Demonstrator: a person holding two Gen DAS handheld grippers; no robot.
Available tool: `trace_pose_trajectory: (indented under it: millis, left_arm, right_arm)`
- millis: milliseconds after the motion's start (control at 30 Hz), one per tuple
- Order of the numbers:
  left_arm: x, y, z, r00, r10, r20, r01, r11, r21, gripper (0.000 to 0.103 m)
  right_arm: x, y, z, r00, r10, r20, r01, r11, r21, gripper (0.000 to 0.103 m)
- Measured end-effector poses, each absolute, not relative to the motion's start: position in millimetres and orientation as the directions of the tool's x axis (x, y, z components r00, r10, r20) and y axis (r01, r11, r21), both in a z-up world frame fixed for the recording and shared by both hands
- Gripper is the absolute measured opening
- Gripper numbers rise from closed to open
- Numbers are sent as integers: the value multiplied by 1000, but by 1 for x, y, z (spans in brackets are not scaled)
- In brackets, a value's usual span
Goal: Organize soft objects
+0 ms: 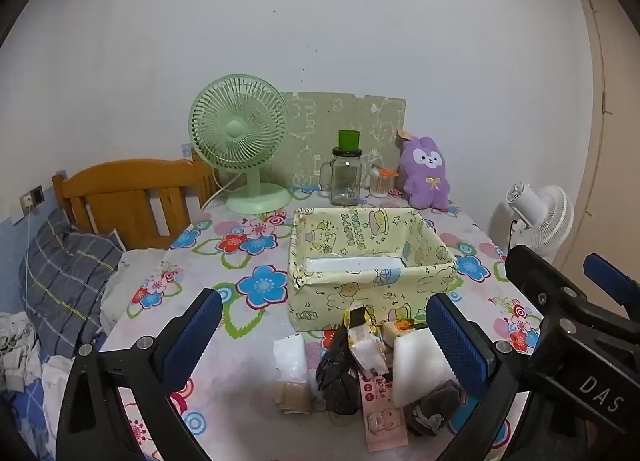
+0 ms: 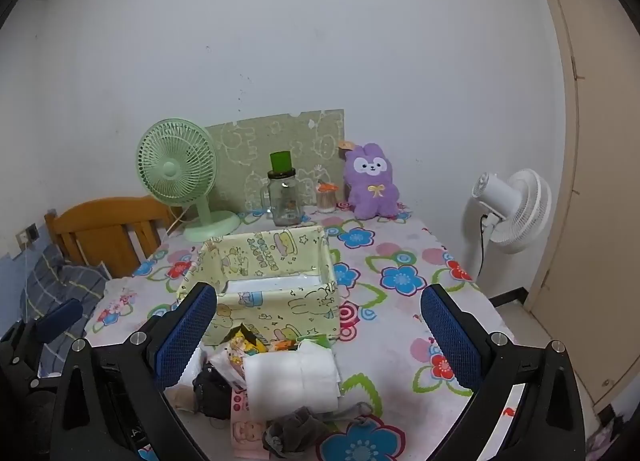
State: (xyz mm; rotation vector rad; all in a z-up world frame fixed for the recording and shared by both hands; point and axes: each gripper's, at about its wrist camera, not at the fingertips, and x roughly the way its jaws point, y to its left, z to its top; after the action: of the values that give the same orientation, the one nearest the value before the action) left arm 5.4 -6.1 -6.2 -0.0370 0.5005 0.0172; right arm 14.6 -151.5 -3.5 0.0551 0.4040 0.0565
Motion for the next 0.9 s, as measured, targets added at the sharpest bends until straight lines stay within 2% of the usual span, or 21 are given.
trace_pose_trajectory:
  millis: [233, 900]
  left_arm:
    - [10, -8, -11, 864, -6, -504, -14, 999, -35, 101]
    - [9, -8, -7, 872, 1, -490, -24, 999, -41, 101]
  right_arm:
    - [19, -163, -4, 912, 39, -407, -18, 998, 53, 103]
    - [15, -164, -1, 916, 39, -399, -13, 998, 67, 103]
